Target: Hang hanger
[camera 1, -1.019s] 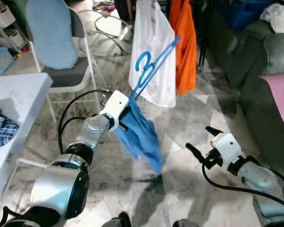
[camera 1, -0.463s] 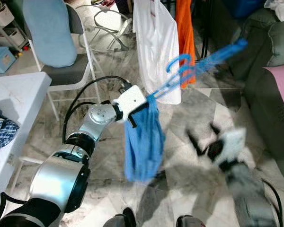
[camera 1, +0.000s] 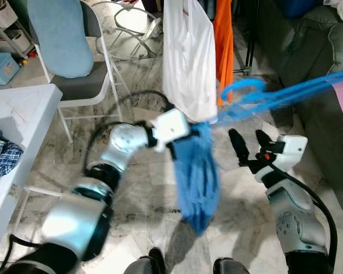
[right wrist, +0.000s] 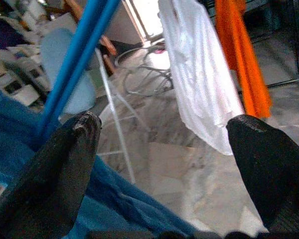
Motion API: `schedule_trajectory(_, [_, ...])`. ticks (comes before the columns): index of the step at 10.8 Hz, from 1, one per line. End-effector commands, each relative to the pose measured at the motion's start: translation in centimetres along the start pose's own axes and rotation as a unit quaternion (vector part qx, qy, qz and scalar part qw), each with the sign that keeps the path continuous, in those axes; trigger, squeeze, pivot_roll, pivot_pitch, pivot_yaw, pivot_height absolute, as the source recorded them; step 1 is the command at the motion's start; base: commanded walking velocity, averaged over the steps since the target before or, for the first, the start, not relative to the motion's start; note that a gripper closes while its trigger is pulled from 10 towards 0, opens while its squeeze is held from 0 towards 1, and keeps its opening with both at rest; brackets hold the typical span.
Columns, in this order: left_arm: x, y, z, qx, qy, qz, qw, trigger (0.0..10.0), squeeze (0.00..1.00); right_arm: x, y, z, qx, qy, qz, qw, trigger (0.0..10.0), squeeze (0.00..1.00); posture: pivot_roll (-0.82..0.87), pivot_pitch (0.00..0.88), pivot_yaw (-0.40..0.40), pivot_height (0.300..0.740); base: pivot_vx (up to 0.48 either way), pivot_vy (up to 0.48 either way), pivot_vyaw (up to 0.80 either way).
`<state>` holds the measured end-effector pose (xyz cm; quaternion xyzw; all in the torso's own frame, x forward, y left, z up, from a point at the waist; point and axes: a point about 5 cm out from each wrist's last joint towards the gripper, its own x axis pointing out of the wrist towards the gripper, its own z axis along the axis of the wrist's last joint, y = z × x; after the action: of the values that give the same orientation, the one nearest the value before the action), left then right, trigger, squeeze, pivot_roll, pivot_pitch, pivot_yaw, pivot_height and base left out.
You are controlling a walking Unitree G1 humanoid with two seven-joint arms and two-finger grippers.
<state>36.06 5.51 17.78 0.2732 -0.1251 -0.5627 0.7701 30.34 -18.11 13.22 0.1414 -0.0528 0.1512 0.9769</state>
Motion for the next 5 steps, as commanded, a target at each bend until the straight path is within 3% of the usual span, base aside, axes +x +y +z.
schedule_trajectory(1, [-0.2, 0.0, 0.3, 0.008, -0.019, -0.003, 1.000, 10.0, 0.00, 0.2, 0.8, -0.3, 0.016, 0.008, 0.022, 1.000, 10.0, 0.00, -0.26, 0.221, 0.151, 0.740, 0.000, 0.000, 0.00])
schedule_trajectory(3, [-0.2, -0.3, 0.2, 0.014, -0.019, -0.009, 1.000, 10.0, 0.00, -0.2, 1.9, -0.8, 0.029, 0.029, 0.068, 0.997, 10.0, 0.00, -0.27, 0.221, 0.151, 0.740, 0.000, 0.000, 0.00])
schedule_trajectory(5, [0.1, 0.4, 1.1, 0.015, -0.039, 0.002, 0.999, 10.0, 0.00, -1.0, 2.3, -1.6, 0.041, 0.051, 0.090, 0.994, 10.0, 0.00, -0.27, 0.224, 0.156, 0.740, 0.000, 0.000, 0.00])
